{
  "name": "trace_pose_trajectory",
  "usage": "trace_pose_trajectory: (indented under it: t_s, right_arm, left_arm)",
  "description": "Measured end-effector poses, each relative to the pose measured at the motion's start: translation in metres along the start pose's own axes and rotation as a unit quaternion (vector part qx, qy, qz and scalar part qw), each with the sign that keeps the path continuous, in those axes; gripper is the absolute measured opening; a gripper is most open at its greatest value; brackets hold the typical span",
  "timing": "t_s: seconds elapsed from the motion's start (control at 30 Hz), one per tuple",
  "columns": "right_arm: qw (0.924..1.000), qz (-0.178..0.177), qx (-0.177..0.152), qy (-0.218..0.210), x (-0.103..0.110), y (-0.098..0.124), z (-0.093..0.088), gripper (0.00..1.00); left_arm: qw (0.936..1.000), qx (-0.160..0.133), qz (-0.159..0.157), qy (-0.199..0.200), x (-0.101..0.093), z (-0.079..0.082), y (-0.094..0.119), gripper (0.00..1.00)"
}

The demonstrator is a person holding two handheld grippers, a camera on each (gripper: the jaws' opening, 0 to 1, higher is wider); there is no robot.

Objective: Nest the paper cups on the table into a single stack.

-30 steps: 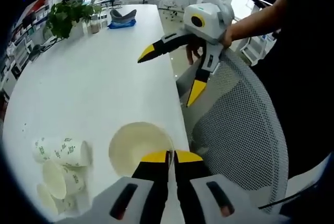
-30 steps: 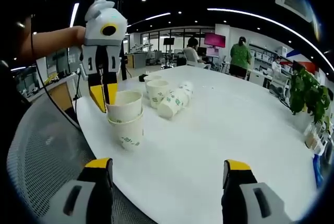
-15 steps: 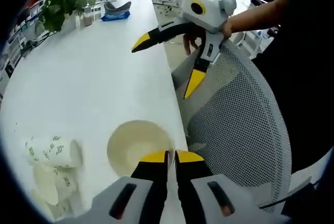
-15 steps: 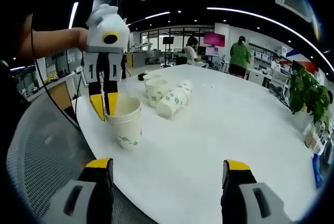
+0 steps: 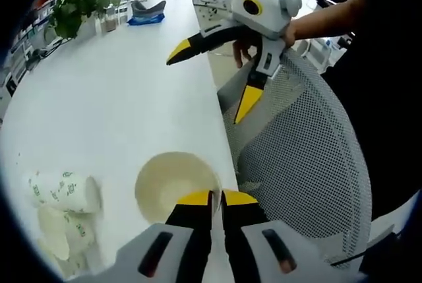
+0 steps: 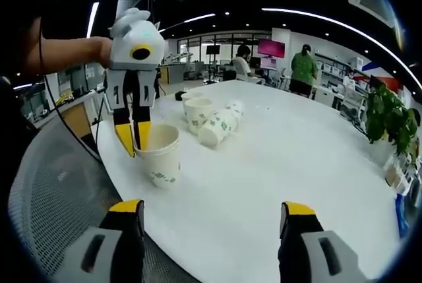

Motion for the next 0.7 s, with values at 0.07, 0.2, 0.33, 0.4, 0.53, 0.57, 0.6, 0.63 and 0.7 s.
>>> trace_pose_trajectory:
  t_s: [0.07,0.2,0.33,0.4,0.53,0.57,0.6,0.63,0.7]
  right_arm:
    - [1.0000,-0.002,0.002,0.002,0.000,0.000,-0.001,0.86]
    - [1.0000,-0.002,0.000,0.002,0.000,0.000,-0.001,0.86]
    - [1.0000,0.000,0.002,0.003,0.000,0.000,-0.001,0.86]
    - [1.0000,0.000,0.003,0.004,0.000,0.000,-0.001,0.86]
    - [1.0000,0.000,0.005,0.005,0.000,0.000,-0.001,0.86]
    - [1.0000,0.001,0.005,0.006,0.001,0.000,-0.001,0.86]
    - [1.0000,0.001,0.005,0.006,0.001,0.000,-0.001,0.86]
    - [1.0000,0.001,0.005,0.006,0.001,0.000,0.000,0.86]
    - [1.0000,0.001,0.006,0.006,0.001,0.000,0.000,0.86]
  left_arm:
    - [0.9999,-0.005,0.010,0.000,0.001,-0.001,0.001,0.02]
    - [0.9997,-0.008,0.021,-0.001,-0.002,-0.001,0.005,0.01]
    - [0.9992,-0.016,0.035,-0.007,0.001,-0.003,0.013,0.00]
    - [0.9989,-0.019,0.042,-0.007,0.002,-0.003,0.017,0.00]
    - [0.9982,-0.003,0.058,-0.015,0.003,-0.006,0.018,0.00]
    - [0.9981,-0.001,0.060,-0.015,0.004,-0.007,0.018,0.00]
    - [0.9980,0.000,0.062,-0.015,0.004,-0.007,0.018,0.00]
    - [0.9976,0.001,0.067,-0.016,0.003,-0.008,0.018,0.00]
    - [0.9971,0.004,0.074,-0.016,0.005,-0.009,0.019,0.00]
Point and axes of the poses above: the point that each gripper's makers call its tool centre point, and the gripper's own axes: y roughly backward along the fingers, x roughly to its left, z roughly out of its top, the point moved 8 cm from there along y, roughly backward along the fingers, and after that the axes turned 13 degrees about -z, right-handed, at the moved point
